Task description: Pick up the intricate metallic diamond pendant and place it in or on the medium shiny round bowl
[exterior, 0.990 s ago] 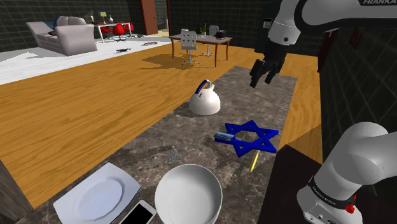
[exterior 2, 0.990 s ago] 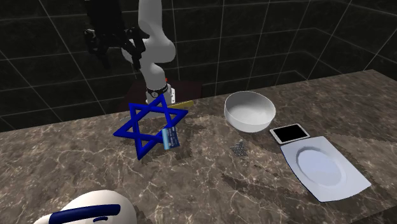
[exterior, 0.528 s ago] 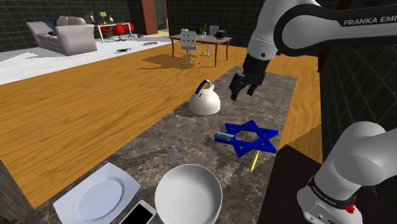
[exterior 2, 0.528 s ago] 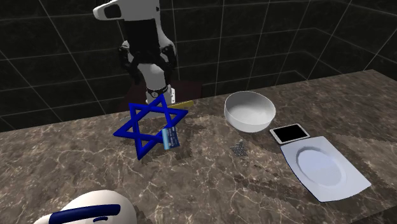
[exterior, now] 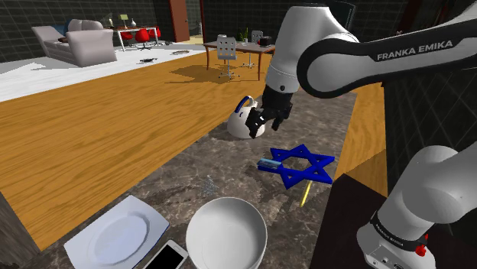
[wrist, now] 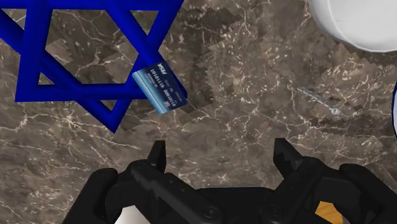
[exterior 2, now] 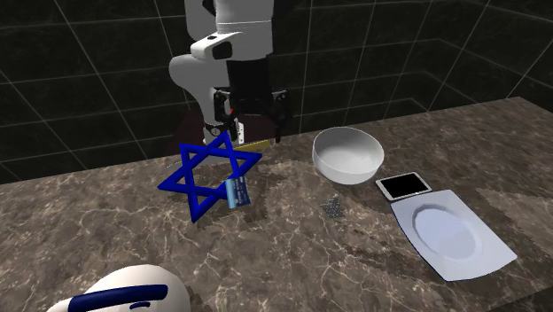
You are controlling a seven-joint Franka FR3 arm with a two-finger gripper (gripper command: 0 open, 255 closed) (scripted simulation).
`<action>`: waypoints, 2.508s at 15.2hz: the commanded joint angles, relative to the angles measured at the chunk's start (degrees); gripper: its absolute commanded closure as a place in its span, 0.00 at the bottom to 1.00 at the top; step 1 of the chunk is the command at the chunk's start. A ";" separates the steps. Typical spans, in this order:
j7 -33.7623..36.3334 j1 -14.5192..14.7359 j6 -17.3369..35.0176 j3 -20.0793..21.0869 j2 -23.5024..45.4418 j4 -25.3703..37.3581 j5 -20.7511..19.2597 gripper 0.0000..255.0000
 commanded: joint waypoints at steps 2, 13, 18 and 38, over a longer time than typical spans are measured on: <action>4.63 -0.07 3.45 4.53 4.61 1.95 -0.72 0.00; 26.36 -3.41 11.71 20.34 27.34 14.78 -17.09 0.00; 30.48 -3.15 14.24 21.02 32.19 15.41 -22.29 0.00; 32.41 -3.01 16.27 20.81 34.70 14.96 -25.13 1.00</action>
